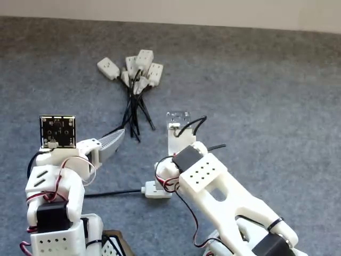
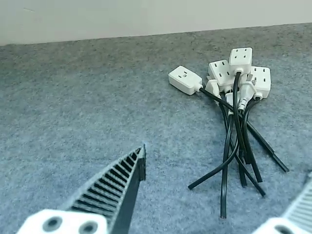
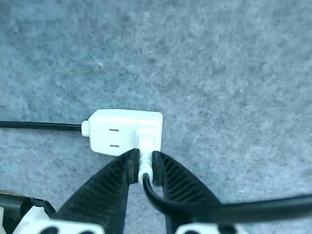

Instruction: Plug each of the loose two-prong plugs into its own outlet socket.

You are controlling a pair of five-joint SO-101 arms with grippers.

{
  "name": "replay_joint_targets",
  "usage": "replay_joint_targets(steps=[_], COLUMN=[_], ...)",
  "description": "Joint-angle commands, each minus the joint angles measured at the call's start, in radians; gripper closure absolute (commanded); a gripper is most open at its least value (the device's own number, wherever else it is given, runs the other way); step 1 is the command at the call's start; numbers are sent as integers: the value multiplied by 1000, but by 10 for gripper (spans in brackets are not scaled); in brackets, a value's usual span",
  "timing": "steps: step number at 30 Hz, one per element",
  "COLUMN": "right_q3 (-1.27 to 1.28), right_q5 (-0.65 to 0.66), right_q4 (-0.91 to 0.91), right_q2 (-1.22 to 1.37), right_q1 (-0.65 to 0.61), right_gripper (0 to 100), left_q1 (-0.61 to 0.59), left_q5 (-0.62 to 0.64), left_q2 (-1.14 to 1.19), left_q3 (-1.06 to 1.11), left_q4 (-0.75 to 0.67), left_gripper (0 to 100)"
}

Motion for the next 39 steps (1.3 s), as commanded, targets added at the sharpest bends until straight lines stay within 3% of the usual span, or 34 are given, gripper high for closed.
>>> replay_joint_targets(steps=[1,13,21,29,33,35,39], right_q3=[8,96,-165,-243,-254,-252,-251], right_q5=[18,46,180,175,184,249,592], right_q4=[-33,-180,74,216,216,216,189], right_q2=[2,168,74,-68,-150,-213,-354], right_q1=[-13,-13,35,39,50,94,302], right_gripper=[994,994,989,712,666,666,666], left_q1=[-5,-5,-5,-4,-4,-4,13], left_q5=[8,8,8,8,8,8,3], left_q2=[-8,-10,-5,-2,-2,-2,-1], left_q3=[-4,-2,-1,-1,-1,-1,-2], left_q4=[-15,-15,-15,-15,-14,-14,-9], left_gripper=[540,540,540,540,540,540,540])
